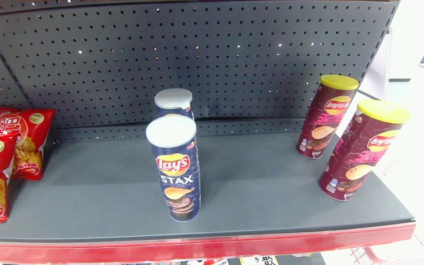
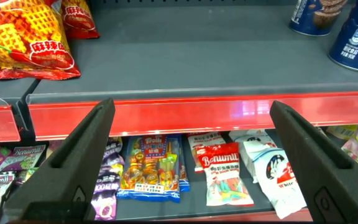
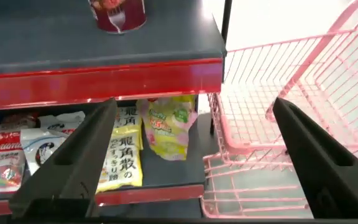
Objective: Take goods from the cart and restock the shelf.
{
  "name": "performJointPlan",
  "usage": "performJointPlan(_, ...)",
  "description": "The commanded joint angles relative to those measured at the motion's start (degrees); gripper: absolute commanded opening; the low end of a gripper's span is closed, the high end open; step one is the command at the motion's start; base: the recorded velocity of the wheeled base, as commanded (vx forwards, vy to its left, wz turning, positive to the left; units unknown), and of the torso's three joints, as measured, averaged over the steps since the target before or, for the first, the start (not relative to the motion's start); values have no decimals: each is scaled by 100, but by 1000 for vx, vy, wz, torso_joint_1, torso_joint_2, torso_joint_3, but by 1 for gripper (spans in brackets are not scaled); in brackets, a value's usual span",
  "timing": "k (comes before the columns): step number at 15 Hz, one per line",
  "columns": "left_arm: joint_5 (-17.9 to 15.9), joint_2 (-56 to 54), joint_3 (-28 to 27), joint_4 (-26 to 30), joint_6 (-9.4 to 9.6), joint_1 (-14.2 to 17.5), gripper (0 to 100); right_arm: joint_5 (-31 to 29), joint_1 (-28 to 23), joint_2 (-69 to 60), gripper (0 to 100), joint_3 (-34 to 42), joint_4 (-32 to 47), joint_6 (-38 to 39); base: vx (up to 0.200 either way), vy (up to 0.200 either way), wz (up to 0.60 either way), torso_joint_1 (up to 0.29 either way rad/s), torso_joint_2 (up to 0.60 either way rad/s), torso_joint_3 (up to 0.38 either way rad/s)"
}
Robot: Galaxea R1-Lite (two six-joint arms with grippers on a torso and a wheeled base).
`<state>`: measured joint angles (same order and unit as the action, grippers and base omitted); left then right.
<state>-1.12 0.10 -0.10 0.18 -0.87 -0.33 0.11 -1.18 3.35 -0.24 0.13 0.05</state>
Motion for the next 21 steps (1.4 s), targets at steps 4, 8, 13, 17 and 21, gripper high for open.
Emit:
performJointPlan(4,-2,8,1,-1,-1,-2,100,-11,101,-335,100,24,13,48,0,0,0,0,0,0)
performJointPlan(8,-2,8,1,-1,-1,7,100,-90,101,-335,100,24,13,21,0,0,0,0,0,0)
performJointPlan(13,-2,8,1,-1,-1,7,100,-108,101,-335,100,24,13,13,0,0,0,0,0,0)
performJointPlan(17,-2,8,1,-1,-1,-2,100,-116,101,-335,100,24,13,13,0,0,0,0,0,0)
performJointPlan(21,-2,8,1,-1,-1,-2,100,-116,101,-335,100,24,13,13,0,0,0,0,0,0)
